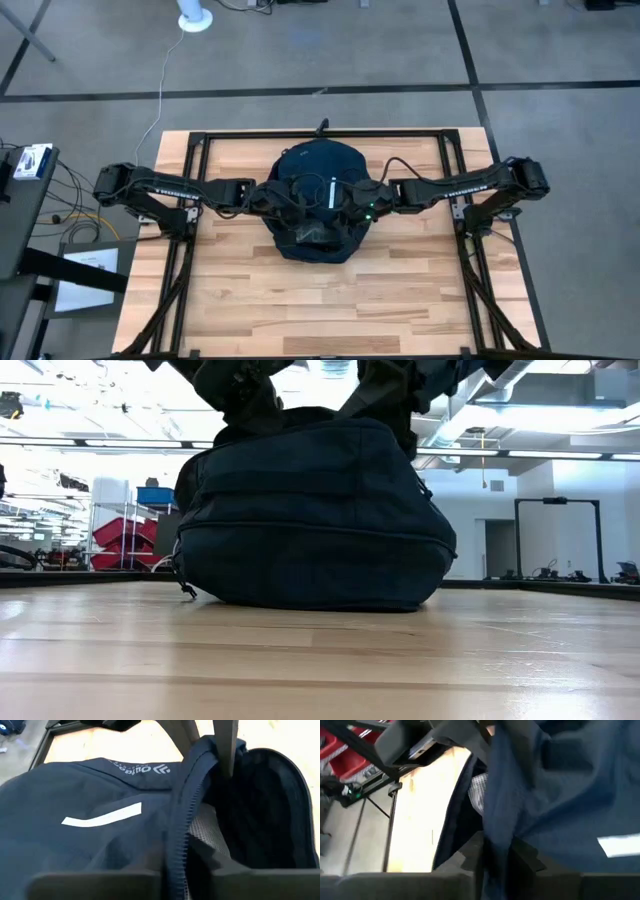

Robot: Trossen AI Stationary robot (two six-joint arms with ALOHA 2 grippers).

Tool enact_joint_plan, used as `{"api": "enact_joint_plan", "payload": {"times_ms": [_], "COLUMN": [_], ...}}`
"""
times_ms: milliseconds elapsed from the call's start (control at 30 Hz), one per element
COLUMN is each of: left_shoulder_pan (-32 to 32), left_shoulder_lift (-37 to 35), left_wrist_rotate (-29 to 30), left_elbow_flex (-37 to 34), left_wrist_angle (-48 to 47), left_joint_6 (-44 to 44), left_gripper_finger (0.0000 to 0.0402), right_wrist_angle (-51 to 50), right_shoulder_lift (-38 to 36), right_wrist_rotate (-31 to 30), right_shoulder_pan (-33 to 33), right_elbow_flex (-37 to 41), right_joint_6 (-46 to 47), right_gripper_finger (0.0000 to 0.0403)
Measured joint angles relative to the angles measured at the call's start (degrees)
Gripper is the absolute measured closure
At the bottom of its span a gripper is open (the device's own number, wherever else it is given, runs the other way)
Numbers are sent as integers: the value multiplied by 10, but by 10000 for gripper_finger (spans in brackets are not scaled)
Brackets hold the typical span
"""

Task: Unpack backpack
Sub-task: Open the dark blue backpack

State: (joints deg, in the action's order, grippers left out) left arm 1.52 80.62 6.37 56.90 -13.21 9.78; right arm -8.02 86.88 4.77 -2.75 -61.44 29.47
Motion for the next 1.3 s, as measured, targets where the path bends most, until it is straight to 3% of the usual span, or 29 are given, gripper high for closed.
{"api": "enact_joint_plan", "payload": {"times_ms": [200, 467, 733, 833, 1300], "left_shoulder_pan": [0, -10, -17, -17, -24], "left_shoulder_lift": [-9, -75, -93, -93, -93], "left_wrist_rotate": [3, 37, 29, 29, 29], "left_elbow_flex": [0, 0, 0, 0, 0], "left_wrist_angle": [-6, -16, -3, -2, -10], "left_joint_6": [-1, 14, 4, 6, 11], "left_gripper_finger": [395, 401, 401, 401, 402], "right_wrist_angle": [-139, -252, -188, -174, -162], "right_shoulder_lift": [-27, -33, -12, -5, 87], "right_wrist_rotate": [51, 55, 52, 19, 10], "right_shoulder_pan": [9, -26, -41, -34, -20], "right_elbow_flex": [-44, -47, -47, -47, -47], "right_joint_6": [35, 34, -73, -119, -131], "right_gripper_finger": [296, 283, 283, 283, 285]}}
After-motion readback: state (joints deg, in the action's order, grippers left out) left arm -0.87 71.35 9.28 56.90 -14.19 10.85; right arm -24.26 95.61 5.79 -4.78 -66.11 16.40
